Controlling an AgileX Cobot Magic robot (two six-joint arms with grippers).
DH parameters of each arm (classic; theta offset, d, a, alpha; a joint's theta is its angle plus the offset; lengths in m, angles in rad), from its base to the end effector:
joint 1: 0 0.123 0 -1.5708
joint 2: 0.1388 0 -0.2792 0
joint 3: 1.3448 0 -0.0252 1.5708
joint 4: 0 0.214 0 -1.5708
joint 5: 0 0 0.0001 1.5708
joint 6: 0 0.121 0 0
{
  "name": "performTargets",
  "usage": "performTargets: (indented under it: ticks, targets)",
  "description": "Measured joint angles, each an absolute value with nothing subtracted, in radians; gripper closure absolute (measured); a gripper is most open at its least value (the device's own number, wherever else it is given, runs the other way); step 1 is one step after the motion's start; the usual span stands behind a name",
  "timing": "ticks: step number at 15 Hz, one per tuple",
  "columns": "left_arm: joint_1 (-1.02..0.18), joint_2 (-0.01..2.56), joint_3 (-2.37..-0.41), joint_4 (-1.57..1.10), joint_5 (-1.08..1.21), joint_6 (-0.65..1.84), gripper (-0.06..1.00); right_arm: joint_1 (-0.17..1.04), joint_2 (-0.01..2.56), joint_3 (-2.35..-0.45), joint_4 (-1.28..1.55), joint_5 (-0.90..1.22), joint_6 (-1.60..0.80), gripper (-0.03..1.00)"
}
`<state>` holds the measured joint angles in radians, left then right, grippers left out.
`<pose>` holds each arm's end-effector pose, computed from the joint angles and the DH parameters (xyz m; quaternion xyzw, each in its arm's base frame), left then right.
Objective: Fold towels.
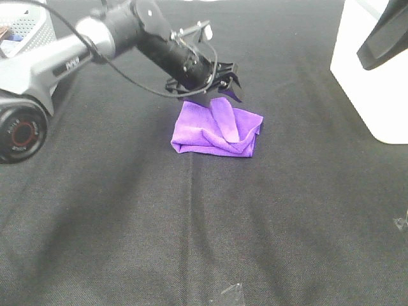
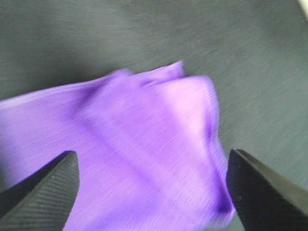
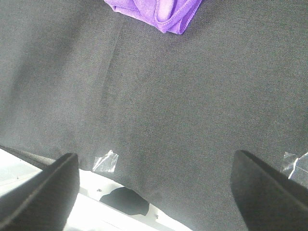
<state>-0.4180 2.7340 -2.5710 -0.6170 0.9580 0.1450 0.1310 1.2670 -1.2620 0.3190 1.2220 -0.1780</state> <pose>0.4772 -0.2747 0.1203 0.1567 0.9110 -0.3175 0.2115 0.2088 0.0635 0.3368 -0.1276 0.9562 0.1524 0.2148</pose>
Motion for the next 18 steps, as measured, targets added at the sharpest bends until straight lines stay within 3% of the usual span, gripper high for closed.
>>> performTargets:
  ticks: [10, 18]
  targets:
    - [-0.418, 2.746, -2.571, -0.583, 1.057, 0.061, 0.18, 0.131, 1.267, -1.262, 0.331, 1.222, -0.201, 0.15]
    - [-0.441, 2.787, -2.571, -0.635, 0.912, 0.047, 0.18, 0.131, 1.267, -1.262, 0.350, 1.222, -0.222, 0.15]
